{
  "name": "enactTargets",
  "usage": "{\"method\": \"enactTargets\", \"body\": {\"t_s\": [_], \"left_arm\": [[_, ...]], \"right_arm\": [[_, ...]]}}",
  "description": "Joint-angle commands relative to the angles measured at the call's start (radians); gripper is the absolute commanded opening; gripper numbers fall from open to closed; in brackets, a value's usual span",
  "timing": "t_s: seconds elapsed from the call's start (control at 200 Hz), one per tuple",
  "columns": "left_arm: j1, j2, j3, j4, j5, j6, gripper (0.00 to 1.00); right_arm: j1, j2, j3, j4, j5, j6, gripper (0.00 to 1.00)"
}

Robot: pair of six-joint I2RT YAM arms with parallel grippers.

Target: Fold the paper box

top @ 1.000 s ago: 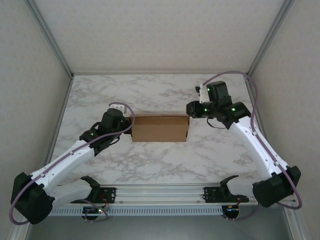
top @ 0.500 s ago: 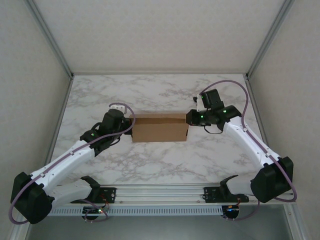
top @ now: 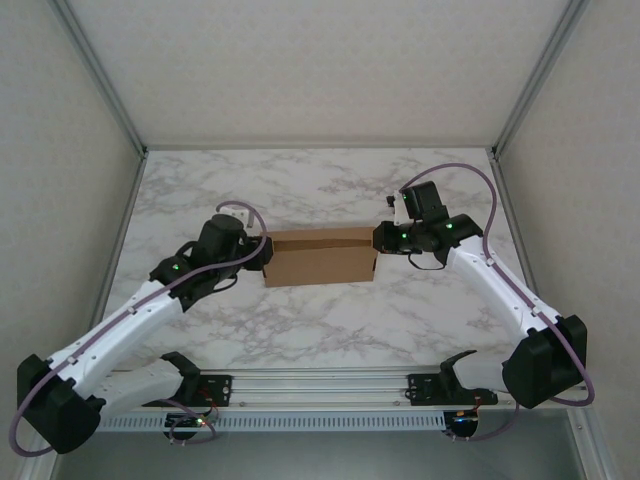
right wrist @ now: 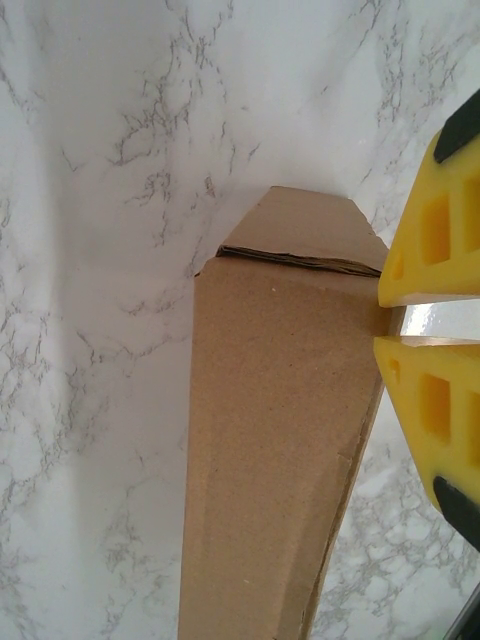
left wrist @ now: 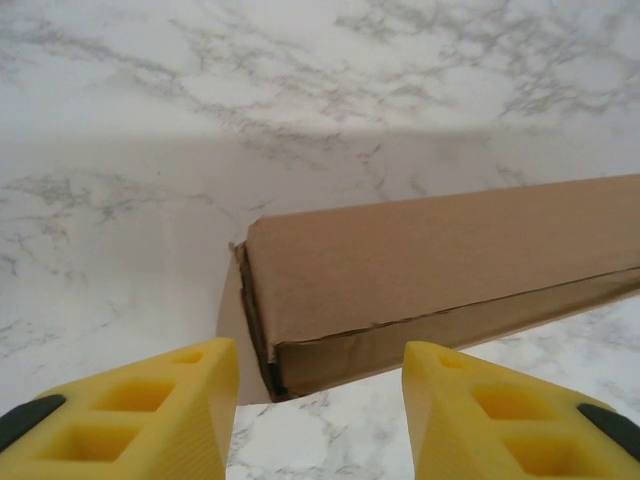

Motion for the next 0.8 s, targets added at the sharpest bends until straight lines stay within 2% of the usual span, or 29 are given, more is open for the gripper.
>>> {"method": "enactTargets", "body": {"t_s": [0.0,0.125,0.225,0.476,0.796], "left_arm": [[-0.007,-0.028,0.048,-0.071,0.036,0.008,0.47],[-0.005,-0.046,0.067,-0.085,0.057,0.006,0.44],[0.006,-0.061,0.069,-0.06,0.028,-0.028,0.43],[0.066,0.033,0.037,0.025,0.011,-0.075,0.51],[0.085,0.072,-0.144,0.168,0.036,-0.145,0.5]], "right_arm": [[-0.005,0.005,0.001,-0.064,0.025,0.014,0.17],[-0.005,0.0,-0.006,-0.068,0.023,0.015,0.17],[-0.005,-0.002,-0.007,-0.07,0.022,0.014,0.17],[-0.005,-0.008,-0.013,-0.076,0.026,0.011,0.17],[-0.005,-0.013,-0.029,-0.074,0.019,0.008,0.17]]}}
